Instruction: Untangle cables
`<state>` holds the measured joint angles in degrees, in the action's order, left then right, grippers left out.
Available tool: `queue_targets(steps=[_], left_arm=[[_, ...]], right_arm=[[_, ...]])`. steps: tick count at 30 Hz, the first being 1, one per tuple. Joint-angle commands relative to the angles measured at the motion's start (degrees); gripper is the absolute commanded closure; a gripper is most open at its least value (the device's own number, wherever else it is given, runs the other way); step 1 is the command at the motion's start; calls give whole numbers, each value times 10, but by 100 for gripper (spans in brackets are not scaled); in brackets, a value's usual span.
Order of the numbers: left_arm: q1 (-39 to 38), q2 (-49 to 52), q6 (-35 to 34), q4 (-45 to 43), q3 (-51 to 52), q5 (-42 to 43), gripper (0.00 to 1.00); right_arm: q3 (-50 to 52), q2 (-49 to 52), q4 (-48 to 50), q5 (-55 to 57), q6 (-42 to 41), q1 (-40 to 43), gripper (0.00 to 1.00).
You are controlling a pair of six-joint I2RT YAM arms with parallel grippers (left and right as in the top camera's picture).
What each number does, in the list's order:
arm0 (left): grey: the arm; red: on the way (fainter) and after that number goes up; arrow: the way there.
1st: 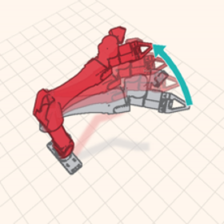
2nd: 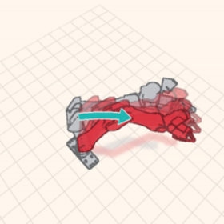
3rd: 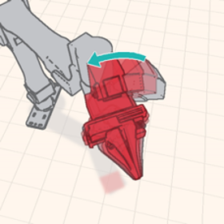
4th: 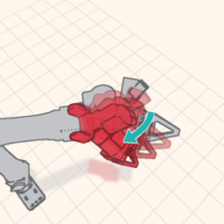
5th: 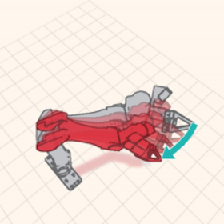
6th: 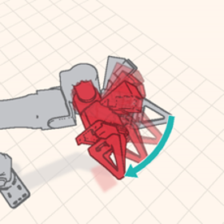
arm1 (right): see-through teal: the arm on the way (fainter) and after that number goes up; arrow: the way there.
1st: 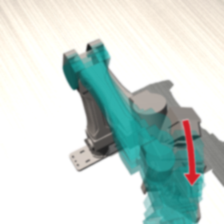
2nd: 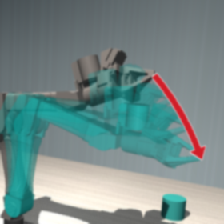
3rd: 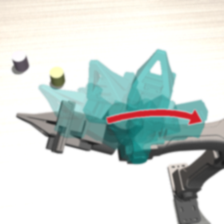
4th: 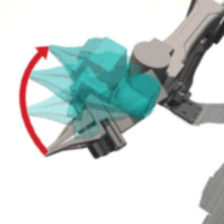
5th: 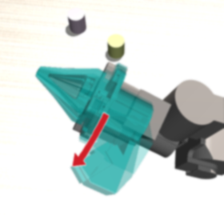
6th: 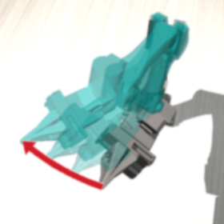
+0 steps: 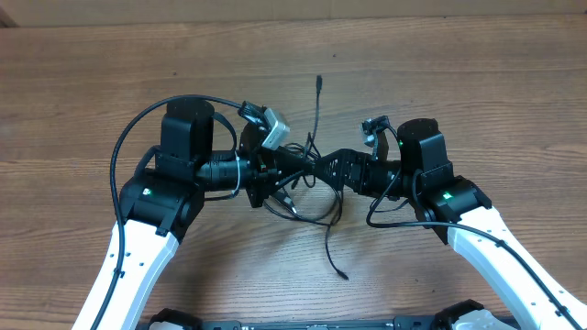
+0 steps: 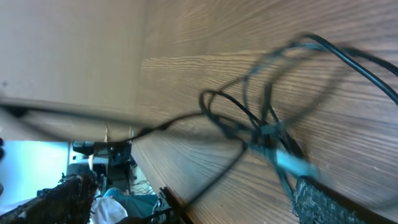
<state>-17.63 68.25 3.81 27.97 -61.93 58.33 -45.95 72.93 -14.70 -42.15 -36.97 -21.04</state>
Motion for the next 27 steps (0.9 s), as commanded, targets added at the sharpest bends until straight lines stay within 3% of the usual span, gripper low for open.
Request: queue_targets(steps=[1, 5, 10, 17, 25, 27], left_arm=[[-3, -9, 8, -51, -12, 121, 96], [-3, -9, -69, -161, -12, 174, 96], [3, -9, -192, -317, -12, 187, 96], [69, -9, -334, -483, -12, 208, 96], [171, -8, -415, -522, -12, 204, 96], [179, -8, -428, -522, -12, 197, 96]], right_arm=[[-2, -2, 3, -14, 12, 1, 5], [-2, -2, -29, 63, 6, 1, 15], [-2, -2, -149, 309, -103, 2, 16], [-2, -2, -242, 468, -173, 2, 19], [-2, -2, -296, 530, -205, 3, 17], [-2, -2, -295, 528, -205, 3, 12]])
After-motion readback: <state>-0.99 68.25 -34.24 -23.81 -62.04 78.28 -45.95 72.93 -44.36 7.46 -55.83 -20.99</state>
